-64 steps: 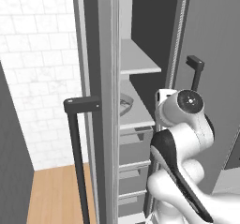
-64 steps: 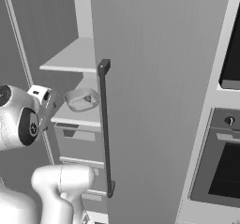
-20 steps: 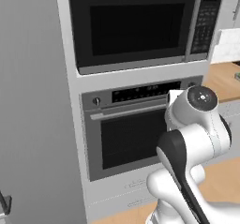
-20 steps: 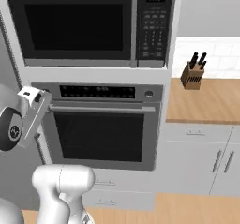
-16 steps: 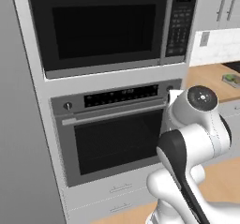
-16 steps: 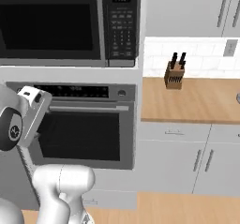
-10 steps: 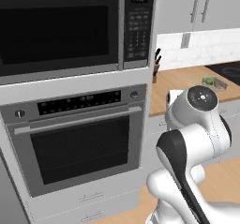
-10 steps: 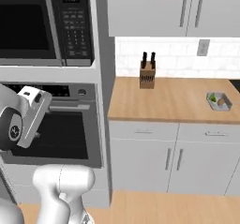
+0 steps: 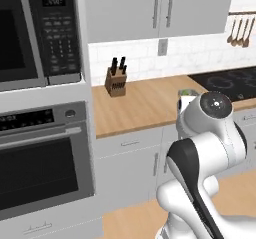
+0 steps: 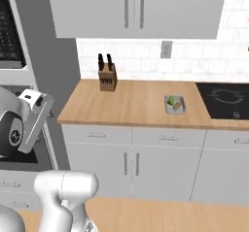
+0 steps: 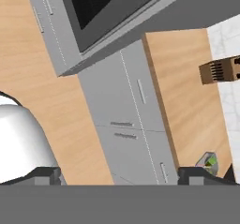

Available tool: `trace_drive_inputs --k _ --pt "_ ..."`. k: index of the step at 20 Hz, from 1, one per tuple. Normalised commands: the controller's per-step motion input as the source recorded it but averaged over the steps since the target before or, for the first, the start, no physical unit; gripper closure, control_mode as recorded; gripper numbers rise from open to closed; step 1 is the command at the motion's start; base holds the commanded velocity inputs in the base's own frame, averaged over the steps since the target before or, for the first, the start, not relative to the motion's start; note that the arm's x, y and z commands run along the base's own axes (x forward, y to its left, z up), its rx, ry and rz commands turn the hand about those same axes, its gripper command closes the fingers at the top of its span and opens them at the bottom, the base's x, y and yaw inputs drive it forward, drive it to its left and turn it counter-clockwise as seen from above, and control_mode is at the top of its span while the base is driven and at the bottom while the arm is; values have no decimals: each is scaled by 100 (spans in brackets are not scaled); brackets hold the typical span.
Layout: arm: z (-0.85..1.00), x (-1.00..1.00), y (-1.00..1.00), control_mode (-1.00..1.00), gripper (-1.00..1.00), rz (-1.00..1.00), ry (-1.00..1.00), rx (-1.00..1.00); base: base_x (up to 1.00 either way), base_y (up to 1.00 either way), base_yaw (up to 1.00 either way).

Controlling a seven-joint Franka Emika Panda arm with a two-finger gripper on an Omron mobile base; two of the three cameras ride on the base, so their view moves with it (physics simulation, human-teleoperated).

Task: Take the meat container that has the fish and place it on the second highest rack of the freezer. Then take the vegetable container that has the lemon wedge and sweet potato and place it on the highest rack of the freezer.

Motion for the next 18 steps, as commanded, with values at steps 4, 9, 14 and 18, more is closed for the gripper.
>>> trace_drive_inputs --k 4,9,14,18 --pt "0 0 0 100 -100 0 0 0 58 -93 7" --pt "0 0 0 100 -100 0 0 0 72 -60 1" --pt "0 0 0 100 -100 0 0 0 57 -35 0" --pt "0 0 0 100 -100 0 0 0 41 -16 0"
